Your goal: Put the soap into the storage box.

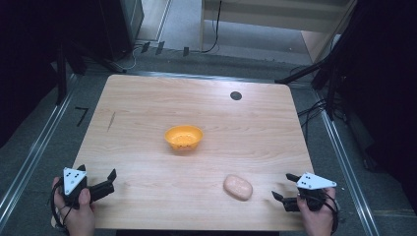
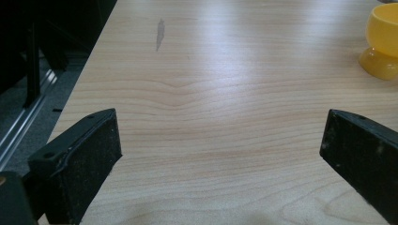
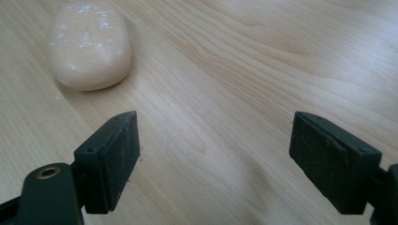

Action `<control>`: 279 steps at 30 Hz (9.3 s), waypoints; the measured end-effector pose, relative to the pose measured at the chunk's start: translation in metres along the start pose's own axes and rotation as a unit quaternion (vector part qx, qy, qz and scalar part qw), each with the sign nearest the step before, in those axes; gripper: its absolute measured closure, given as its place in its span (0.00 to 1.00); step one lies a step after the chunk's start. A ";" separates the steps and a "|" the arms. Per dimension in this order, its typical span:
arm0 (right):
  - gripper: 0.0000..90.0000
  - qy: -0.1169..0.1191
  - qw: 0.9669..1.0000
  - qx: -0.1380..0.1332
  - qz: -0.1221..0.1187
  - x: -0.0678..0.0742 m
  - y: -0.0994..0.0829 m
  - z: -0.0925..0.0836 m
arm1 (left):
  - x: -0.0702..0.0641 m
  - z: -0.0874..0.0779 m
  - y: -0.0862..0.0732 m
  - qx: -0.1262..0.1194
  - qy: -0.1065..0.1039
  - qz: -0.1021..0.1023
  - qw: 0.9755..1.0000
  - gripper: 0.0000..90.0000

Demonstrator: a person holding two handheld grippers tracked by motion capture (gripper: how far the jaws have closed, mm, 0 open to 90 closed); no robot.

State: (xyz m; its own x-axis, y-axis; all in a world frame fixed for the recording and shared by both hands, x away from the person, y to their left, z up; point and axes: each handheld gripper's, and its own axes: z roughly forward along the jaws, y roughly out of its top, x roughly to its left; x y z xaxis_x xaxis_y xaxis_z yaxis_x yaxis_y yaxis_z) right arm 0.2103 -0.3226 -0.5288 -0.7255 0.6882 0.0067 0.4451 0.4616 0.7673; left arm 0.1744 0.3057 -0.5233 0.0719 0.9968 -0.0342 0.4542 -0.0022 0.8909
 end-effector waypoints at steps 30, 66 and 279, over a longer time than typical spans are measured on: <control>0.23 0.074 0.989 0.108 -0.067 0.006 0.043 0.024 | -0.006 0.002 0.000 0.008 0.000 0.024 1.000 0.00; 0.24 0.099 0.976 0.160 -0.114 0.025 0.075 0.048 | -0.009 0.004 0.001 0.016 0.013 0.034 0.999 0.08; 0.37 0.205 0.920 0.184 -0.277 0.044 0.284 0.180 | -0.009 0.008 0.003 0.030 -0.007 0.041 0.999 0.08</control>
State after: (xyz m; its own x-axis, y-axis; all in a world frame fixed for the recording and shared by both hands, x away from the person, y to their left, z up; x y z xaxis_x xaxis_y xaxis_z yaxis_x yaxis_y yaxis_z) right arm 0.3990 -0.0608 -0.4261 -0.9982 0.0559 -0.0205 0.0404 0.8887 0.4567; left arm 0.1824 0.2959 -0.5238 0.1230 0.9919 0.0314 0.4982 -0.0890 0.8625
